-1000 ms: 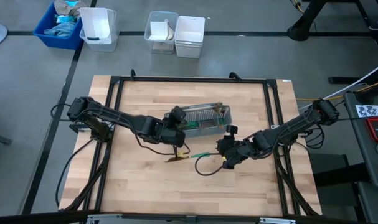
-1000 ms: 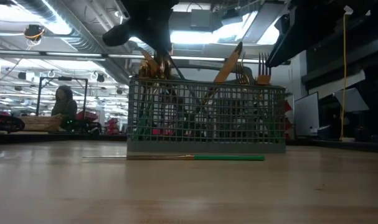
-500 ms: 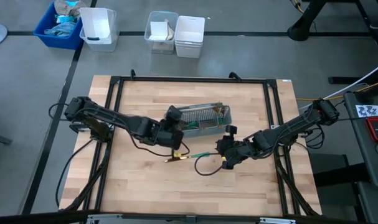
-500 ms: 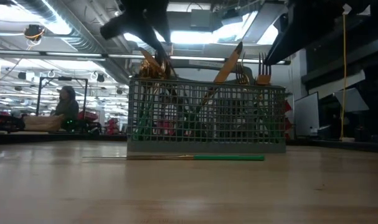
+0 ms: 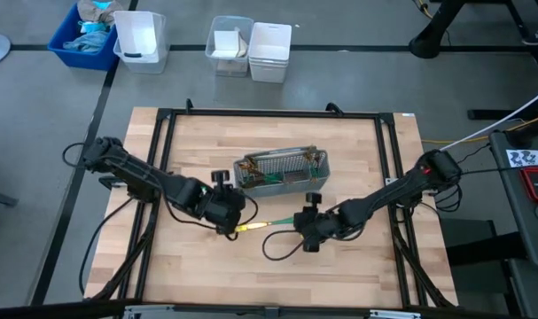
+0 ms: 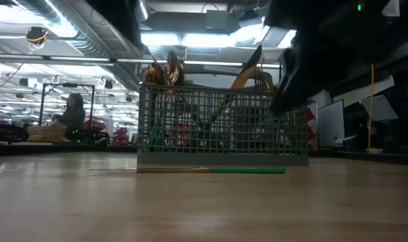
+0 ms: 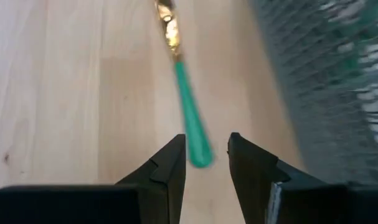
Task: Sort silverware
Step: Put the green knife in the gray silverware basket
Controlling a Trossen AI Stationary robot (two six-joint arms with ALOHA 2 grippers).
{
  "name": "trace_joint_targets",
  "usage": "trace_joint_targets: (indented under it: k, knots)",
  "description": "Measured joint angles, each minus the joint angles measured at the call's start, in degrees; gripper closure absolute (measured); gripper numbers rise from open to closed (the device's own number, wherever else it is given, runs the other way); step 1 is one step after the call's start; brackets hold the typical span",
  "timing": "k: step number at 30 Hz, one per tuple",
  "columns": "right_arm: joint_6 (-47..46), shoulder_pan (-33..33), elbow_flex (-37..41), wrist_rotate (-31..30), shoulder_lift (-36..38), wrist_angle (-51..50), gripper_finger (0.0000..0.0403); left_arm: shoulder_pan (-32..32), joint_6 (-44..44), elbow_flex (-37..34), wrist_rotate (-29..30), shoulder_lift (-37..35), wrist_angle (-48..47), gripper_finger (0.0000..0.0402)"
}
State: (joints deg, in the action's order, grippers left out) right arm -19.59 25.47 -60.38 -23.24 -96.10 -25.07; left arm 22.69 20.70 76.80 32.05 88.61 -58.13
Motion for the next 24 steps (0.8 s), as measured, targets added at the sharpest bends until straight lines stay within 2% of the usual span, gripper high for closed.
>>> trace_joint_targets:
  k: [4,10,15,20,24]
  knots:
    - [0.5,0.0,0.0,1.4,-4.5,2.3,0.0283,2.0,5.9,-6.0,-0.4,0.1,6.3,0.0260]
    - [0.3,-1.3,0.1,2.4,-8.2,2.8,0.0283,3.7,5.4,-15.6,-1.1,1.3,22.2,0.0260]
    - [0.4,-4.3,0.1,6.1,-9.0,3.0,0.0283,4.1,4.4,-22.3,-2.1,1.7,35.2,0.0260]
    - [0.4,-7.3,0.0,10.2,-9.0,3.2,0.0283,4.1,4.5,-26.5,-2.1,1.7,41.4,0.0260]
    - [0.4,-8.6,0.0,16.0,-9.6,4.6,0.0283,4.1,4.9,-27.7,-2.1,1.7,42.2,0.0260]
